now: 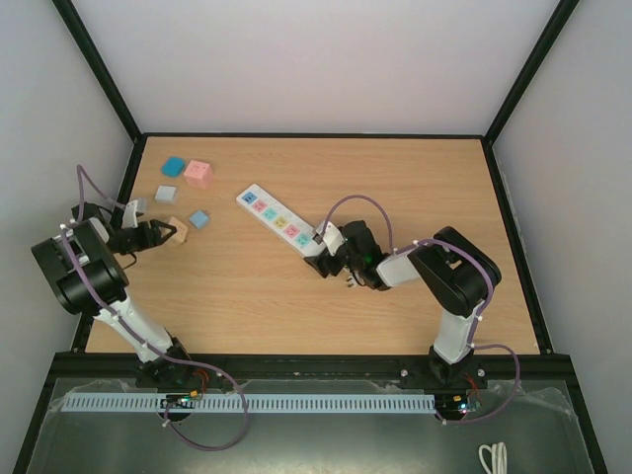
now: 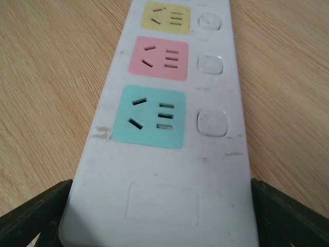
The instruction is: Pull the plug off the socket
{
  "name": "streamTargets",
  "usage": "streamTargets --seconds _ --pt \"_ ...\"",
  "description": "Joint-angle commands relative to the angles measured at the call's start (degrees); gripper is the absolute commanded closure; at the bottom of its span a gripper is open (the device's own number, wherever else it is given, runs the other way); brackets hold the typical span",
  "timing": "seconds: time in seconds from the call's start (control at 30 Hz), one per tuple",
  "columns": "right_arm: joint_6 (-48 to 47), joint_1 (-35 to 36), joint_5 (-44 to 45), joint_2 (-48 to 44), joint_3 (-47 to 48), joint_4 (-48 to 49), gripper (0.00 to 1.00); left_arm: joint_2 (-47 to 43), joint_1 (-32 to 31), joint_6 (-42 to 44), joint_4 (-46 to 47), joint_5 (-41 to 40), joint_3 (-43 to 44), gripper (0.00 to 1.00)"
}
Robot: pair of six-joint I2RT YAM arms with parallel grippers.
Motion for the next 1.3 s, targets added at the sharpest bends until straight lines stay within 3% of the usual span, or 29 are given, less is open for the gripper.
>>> streamTargets --seconds 0.0,0.2,0.57,0.93,1.27 --pt "0.8 -0.2 0.1 -1.8 1.8 -2.2 0.09 3.6 0.9 0.3 4.1 -8.1 0.6 0.39" --pt "1.4 -0.2 1.3 -3.2 3.4 -4.2 0.0 3.7 2.7 -0.7 6.0 -9.5 0.0 0.28" --pt "0.5 -0.2 0.9 -1.3 12.6 -14.8 0.02 3.7 3.5 0.6 5.6 -9.5 0.5 0.16" --pt "1.4 0.0 -1.4 2.1 18.1 -19.6 0.02 2.5 3.4 5.7 -0.4 -8.3 6.8 0.25" --pt "0.7 0.3 -2.2 2.7 19.9 -22.0 0.01 2.7 1.1 8.6 -1.1 -10.9 9.8 0.2"
